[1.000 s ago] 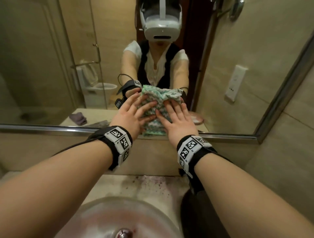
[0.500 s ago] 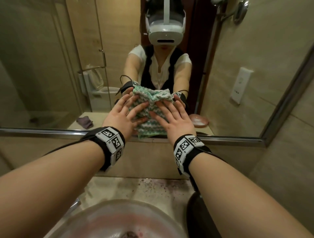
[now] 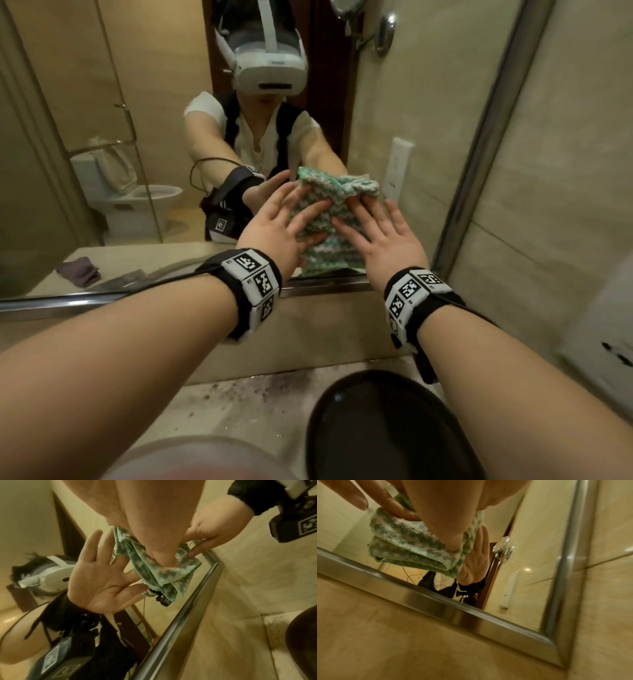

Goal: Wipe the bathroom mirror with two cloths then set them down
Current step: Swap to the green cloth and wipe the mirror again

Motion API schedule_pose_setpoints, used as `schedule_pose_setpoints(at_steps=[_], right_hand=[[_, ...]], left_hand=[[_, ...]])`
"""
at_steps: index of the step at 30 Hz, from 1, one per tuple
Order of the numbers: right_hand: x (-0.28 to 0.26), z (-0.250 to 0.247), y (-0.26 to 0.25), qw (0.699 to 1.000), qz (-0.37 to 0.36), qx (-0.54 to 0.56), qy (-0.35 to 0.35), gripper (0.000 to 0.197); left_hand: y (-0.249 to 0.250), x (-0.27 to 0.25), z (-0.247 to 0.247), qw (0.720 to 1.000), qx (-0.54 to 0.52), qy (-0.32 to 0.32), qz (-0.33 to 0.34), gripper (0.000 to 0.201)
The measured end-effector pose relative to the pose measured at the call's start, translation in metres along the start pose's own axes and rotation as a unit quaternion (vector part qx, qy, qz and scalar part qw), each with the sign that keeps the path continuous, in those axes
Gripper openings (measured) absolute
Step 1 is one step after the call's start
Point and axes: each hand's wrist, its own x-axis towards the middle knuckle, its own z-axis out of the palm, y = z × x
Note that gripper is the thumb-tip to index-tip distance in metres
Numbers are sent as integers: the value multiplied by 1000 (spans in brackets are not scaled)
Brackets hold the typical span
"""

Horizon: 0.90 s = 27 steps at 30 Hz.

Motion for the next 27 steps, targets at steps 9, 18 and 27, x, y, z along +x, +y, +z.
schedule_pose_setpoints(at_steps=[9,18,27], right_hand=[[-16,8,63,993,95,-11,-76,61],[-19,12,103,988,131,-5,-86,62],[-22,14,107,984,124,-47,-121,70]], left_hand=[[44,62,-59,999,14,23,38,55],[68,96,-94,996,52,41,61,60],[61,91,-89,996,52,43,58,62]])
